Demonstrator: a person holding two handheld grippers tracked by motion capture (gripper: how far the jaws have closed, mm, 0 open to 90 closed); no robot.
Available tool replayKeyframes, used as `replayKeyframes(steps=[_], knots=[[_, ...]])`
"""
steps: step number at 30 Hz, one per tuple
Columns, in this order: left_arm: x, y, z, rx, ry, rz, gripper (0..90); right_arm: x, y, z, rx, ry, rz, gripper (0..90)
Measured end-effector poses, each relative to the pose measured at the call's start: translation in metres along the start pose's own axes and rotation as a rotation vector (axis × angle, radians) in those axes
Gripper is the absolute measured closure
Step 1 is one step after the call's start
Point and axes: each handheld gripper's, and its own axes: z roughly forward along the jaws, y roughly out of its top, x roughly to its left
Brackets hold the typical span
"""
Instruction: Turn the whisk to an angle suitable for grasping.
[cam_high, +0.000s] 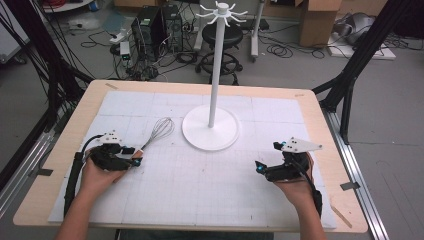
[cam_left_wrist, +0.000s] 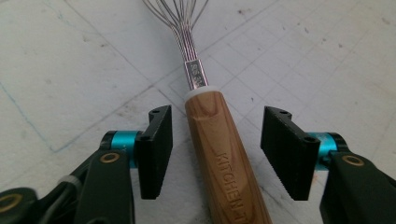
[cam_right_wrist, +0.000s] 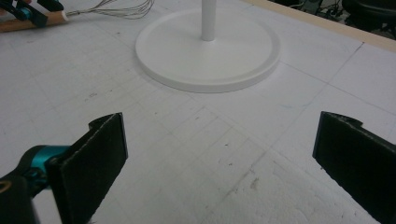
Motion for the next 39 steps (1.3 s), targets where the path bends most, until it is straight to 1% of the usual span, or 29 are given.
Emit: replayKeyframes(steps=[3, 5, 6, 7, 8, 9, 10, 12, 16, 17, 20, 21, 23, 25, 29, 31, 32, 35, 36, 38, 39], knots=[[-0.001, 0.000, 0.000, 0.002, 0.014, 0.007, 47.7, 0.000, 0.000, 0.000, 0.001, -0.001, -0.005, 2.1], [-0.001, 0.000, -0.001, 0.006, 0.019, 0.011, 52.2, 0.000, 0.000, 0.000, 0.003, -0.001, -0.005, 2.1], [-0.001, 0.001, -0.001, 0.008, 0.024, 0.014, 52.2, 0.000, 0.000, 0.000, 0.004, -0.003, -0.003, 2.1], [-0.002, 0.001, -0.001, 0.013, 0.028, 0.017, 54.6, 0.000, 0.000, 0.000, 0.005, -0.004, -0.003, 2.1], [-0.004, 0.001, -0.001, 0.018, 0.027, 0.025, 59.9, 0.000, 0.000, 0.000, 0.004, -0.005, -0.006, 2.1], [-0.004, 0.001, -0.001, 0.018, 0.027, 0.025, 60.2, 0.000, 0.000, 0.000, 0.004, -0.005, -0.006, 2.1], [-0.004, 0.001, -0.001, 0.022, 0.032, 0.035, 60.2, 0.000, 0.000, 0.000, 0.004, -0.005, -0.007, 2.1], [-0.004, 0.001, -0.002, 0.024, 0.031, 0.035, 60.7, 0.000, 0.000, 0.000, 0.009, -0.007, -0.006, 2.1], [-0.005, 0.001, -0.004, 0.036, 0.021, 0.032, 62.0, 0.001, 0.000, 0.000, 0.010, -0.007, -0.004, 2.1], [-0.006, 0.001, -0.005, 0.049, 0.018, 0.034, 63.6, 0.001, 0.000, 0.000, 0.011, -0.009, -0.009, 2.1], [-0.006, 0.000, -0.008, 0.061, 0.010, 0.027, 65.5, 0.002, 0.000, 0.000, 0.012, -0.010, -0.012, 2.1], [-0.005, -0.001, -0.009, 0.055, -0.001, 0.017, 66.0, 0.002, 0.000, 0.000, 0.010, -0.010, -0.014, 2.1], [-0.004, -0.001, -0.010, 0.052, -0.004, 0.009, 66.4, 0.002, 0.000, 0.000, 0.009, -0.009, -0.012, 2.1], [-0.004, -0.002, -0.011, 0.052, -0.015, 0.005, 68.0, 0.001, 0.000, -0.001, 0.004, -0.008, -0.013, 2.1], [-0.004, -0.001, -0.012, 0.056, -0.025, 0.020, 68.7, 0.001, 0.000, -0.002, -0.003, -0.007, -0.009, 2.1], [-0.005, -0.001, -0.012, 0.055, -0.036, 0.022, 69.4, 0.001, 0.000, -0.002, -0.002, -0.006, -0.012, 2.1], [-0.004, -0.001, -0.012, 0.059, -0.046, 0.035, 69.9, 0.001, 0.000, -0.001, 0.001, -0.002, -0.011, 2.1], [-0.006, -0.001, -0.012, 0.061, -0.052, 0.067, 69.9, 0.001, 0.000, -0.002, 0.001, -0.005, -0.014, 2.2], [-0.007, -0.001, -0.012, 0.062, -0.052, 0.072, 69.8, 0.001, 0.000, -0.002, 0.002, -0.005, -0.014, 2.1], [-0.006, -0.001, -0.012, 0.058, -0.067, 0.055, 69.2, 0.001, 0.000, -0.002, -0.003, -0.007, -0.010, 2.1], [-0.006, -0.001, -0.012, 0.058, -0.067, 0.055, 68.2, 0.001, 0.000, -0.002, -0.003, -0.007, -0.010, 2.1]])
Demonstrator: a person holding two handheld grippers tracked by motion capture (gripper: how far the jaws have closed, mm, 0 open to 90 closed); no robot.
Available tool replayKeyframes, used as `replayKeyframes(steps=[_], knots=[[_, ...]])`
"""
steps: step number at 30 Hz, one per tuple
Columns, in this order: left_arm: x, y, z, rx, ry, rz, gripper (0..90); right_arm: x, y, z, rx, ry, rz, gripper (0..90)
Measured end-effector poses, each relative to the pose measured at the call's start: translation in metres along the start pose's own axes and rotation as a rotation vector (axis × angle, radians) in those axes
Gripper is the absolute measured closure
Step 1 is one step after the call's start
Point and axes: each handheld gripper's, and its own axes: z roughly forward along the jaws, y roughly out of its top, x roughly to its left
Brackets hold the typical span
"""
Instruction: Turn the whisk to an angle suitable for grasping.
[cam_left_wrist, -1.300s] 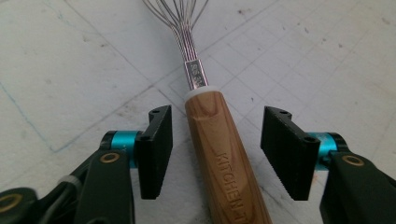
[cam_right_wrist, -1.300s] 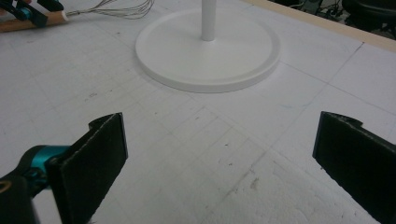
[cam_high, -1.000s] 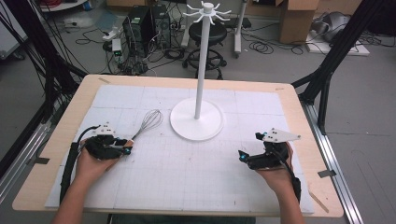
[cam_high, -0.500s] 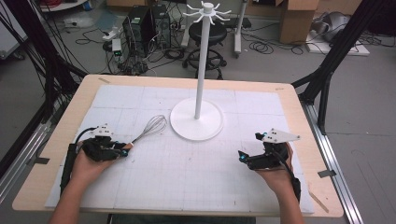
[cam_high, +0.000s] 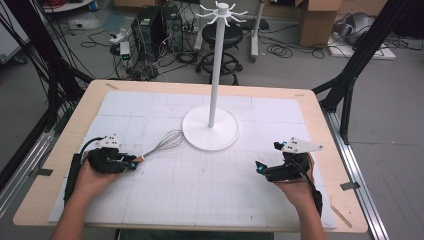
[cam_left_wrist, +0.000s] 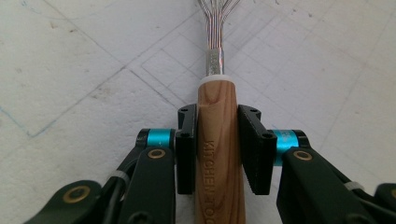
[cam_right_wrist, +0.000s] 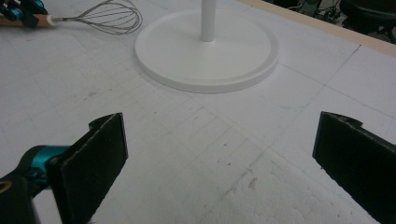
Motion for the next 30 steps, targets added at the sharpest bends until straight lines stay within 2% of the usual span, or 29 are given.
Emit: replayKeyframes(steps=[1, 3, 4, 5, 6, 12, 14, 15, 16, 17, 18, 19, 21, 23, 25, 28, 30], knots=[[0.000, 0.001, -0.001, -0.029, -0.002, -0.010, 63.8, 0.000, 0.000, 0.000, 0.005, 0.000, -0.002, 2.1], [0.000, 0.002, -0.001, -0.040, 0.004, -0.014, 57.0, 0.000, 0.000, 0.000, 0.006, -0.003, 0.001, 2.1], [0.002, 0.003, -0.003, -0.074, -0.007, -0.032, 53.5, 0.000, 0.000, 0.001, 0.006, -0.002, -0.005, 2.2], [0.002, 0.003, -0.003, -0.074, -0.007, -0.032, 51.8, 0.000, 0.000, 0.001, 0.006, -0.002, -0.005, 2.2], [0.004, 0.006, -0.006, -0.098, -0.011, -0.046, 51.4, 0.001, 0.000, 0.001, 0.011, 0.000, -0.005, 2.2], [0.004, 0.019, -0.005, -0.103, -0.036, -0.028, 50.1, 0.001, 0.002, 0.001, 0.000, 0.002, -0.002, 2.1], [0.004, 0.022, 0.001, -0.087, -0.046, -0.020, 49.5, 0.002, 0.002, 0.001, 0.008, 0.002, -0.003, 2.1], [0.003, 0.024, 0.007, -0.053, -0.044, -0.012, 49.4, 0.002, 0.002, 0.002, 0.006, 0.002, -0.004, 2.2], [0.003, 0.024, 0.007, -0.053, -0.044, -0.012, 49.4, 0.002, 0.002, 0.002, 0.006, 0.002, -0.004, 2.2], [0.002, 0.026, 0.013, -0.018, -0.044, 0.003, 49.7, 0.002, 0.002, 0.002, 0.005, 0.001, -0.002, 2.1], [0.001, 0.027, 0.015, -0.004, -0.046, 0.007, 49.9, 0.002, 0.002, 0.002, 0.006, 0.001, -0.006, 2.1], [0.001, 0.027, 0.015, -0.004, -0.046, 0.007, 50.6, 0.002, 0.002, 0.002, 0.005, 0.001, -0.008, 2.1], [-0.001, 0.026, 0.018, 0.023, -0.036, 0.016, 52.8, 0.002, 0.002, 0.002, 0.007, 0.001, -0.011, 2.1], [-0.002, 0.024, 0.019, 0.083, -0.014, 0.030, 56.2, 0.002, 0.002, 0.001, 0.008, 0.000, -0.006, 2.1], [-0.003, 0.022, 0.018, 0.089, -0.017, 0.029, 57.2, 0.002, 0.002, 0.001, 0.009, 0.000, -0.004, 2.1], [-0.003, 0.022, 0.016, 0.103, -0.034, 0.031, 67.9, 0.002, 0.002, 0.002, 0.010, 0.001, -0.009, 2.2], [-0.006, 0.022, 0.016, 0.108, -0.028, 0.044, 68.2, 0.003, 0.002, 0.002, 0.009, 0.001, -0.014, 2.2]])
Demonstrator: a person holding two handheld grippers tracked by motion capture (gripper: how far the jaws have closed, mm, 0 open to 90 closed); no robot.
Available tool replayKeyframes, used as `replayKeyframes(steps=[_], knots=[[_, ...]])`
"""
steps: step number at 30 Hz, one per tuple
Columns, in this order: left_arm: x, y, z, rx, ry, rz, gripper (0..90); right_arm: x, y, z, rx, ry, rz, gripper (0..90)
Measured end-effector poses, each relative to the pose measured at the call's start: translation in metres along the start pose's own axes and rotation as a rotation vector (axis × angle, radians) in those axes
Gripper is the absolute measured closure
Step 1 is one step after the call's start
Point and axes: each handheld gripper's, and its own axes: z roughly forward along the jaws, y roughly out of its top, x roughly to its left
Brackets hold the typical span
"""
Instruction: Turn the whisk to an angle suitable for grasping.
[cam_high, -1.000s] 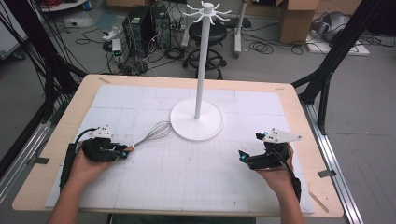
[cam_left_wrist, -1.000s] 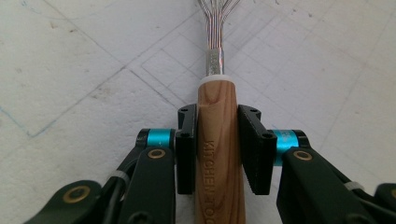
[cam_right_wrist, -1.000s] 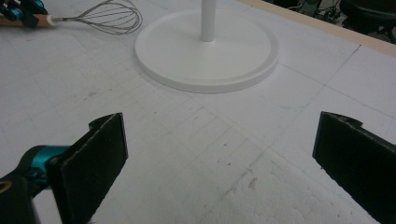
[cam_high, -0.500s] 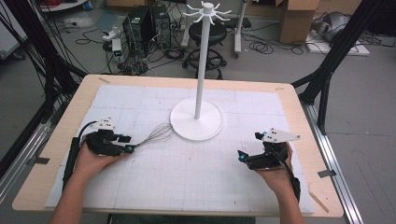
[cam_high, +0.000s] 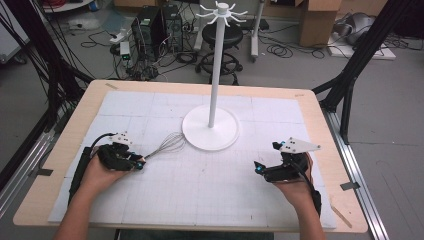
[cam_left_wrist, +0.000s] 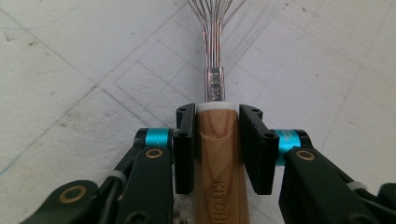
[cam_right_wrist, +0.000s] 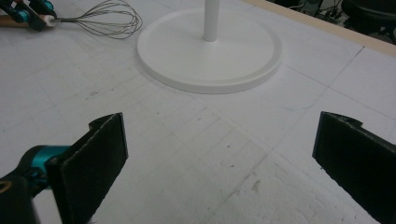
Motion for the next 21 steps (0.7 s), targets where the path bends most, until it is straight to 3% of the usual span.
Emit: replayKeyframes(steps=[9, 13, 21], knots=[[-0.013, 0.001, 0.002, 0.012, -0.049, 0.073, 68.6, 0.000, 0.001, -0.003, -0.008, -0.004, 0.001, 2.2], [-0.021, 0.005, 0.007, -0.005, -0.100, 0.115, 68.6, 0.001, 0.003, -0.003, -0.010, -0.004, -0.009, 2.1], [-0.031, 0.013, 0.017, -0.036, -0.144, 0.149, 68.6, 0.002, 0.004, -0.005, -0.016, -0.005, -0.011, 2.2]])
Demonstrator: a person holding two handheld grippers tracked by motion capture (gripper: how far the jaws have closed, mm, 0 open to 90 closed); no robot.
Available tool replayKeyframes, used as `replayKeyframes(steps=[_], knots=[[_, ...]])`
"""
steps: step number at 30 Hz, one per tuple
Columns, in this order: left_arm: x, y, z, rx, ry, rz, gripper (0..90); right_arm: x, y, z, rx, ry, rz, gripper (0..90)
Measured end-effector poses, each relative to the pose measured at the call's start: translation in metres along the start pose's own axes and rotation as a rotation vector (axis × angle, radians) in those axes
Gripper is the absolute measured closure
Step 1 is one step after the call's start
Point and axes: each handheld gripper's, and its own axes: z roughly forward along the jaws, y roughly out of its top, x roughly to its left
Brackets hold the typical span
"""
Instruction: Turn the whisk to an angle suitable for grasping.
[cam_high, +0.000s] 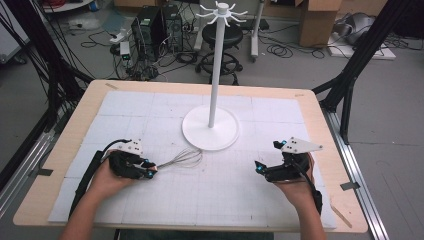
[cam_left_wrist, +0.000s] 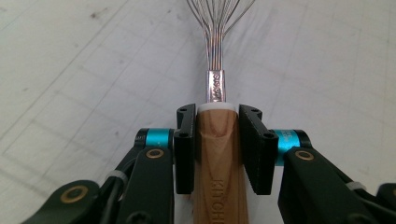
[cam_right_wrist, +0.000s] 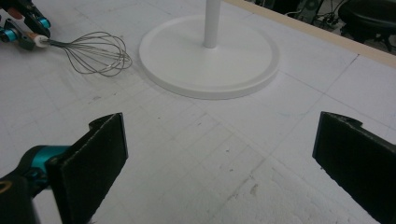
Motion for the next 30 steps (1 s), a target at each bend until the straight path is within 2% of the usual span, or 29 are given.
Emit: replayKeyframes(steps=[5, 7, 10, 16, 20, 21, 25, 30], knots=[[-0.008, 0.013, 0.015, 0.004, -0.028, 0.033, 68.7, 0.000, 0.000, 0.000, -0.003, 0.000, 0.002, 2.2], [-0.011, 0.019, 0.021, 0.020, -0.035, 0.069, 68.7, 0.000, 0.000, 0.000, -0.001, 0.002, 0.005, 2.2], [-0.016, 0.027, 0.031, 0.018, -0.058, 0.088, 68.6, 0.001, 0.000, 0.000, -0.004, 0.002, 0.004, 2.2], [-0.022, 0.035, 0.042, 0.015, -0.077, 0.110, 68.6, 0.000, 0.000, 0.000, -0.001, 0.002, 0.000, 2.1], [-0.022, 0.034, 0.042, 0.011, -0.085, 0.101, 67.6, 0.001, 0.000, 0.001, 0.003, 0.003, 0.001, 2.2], [-0.021, 0.033, 0.041, 0.002, -0.097, 0.076, 66.8, 0.001, 0.000, 0.001, 0.003, 0.002, 0.002, 2.2], [-0.022, 0.032, 0.039, 0.001, -0.094, 0.072, 61.4, 0.001, 0.000, 0.002, 0.009, 0.003, 0.002, 2.2], [-0.021, 0.029, 0.025, -0.028, -0.091, 0.050, 59.4, 0.001, -0.001, 0.002, 0.015, 0.002, -0.001, 2.2]])
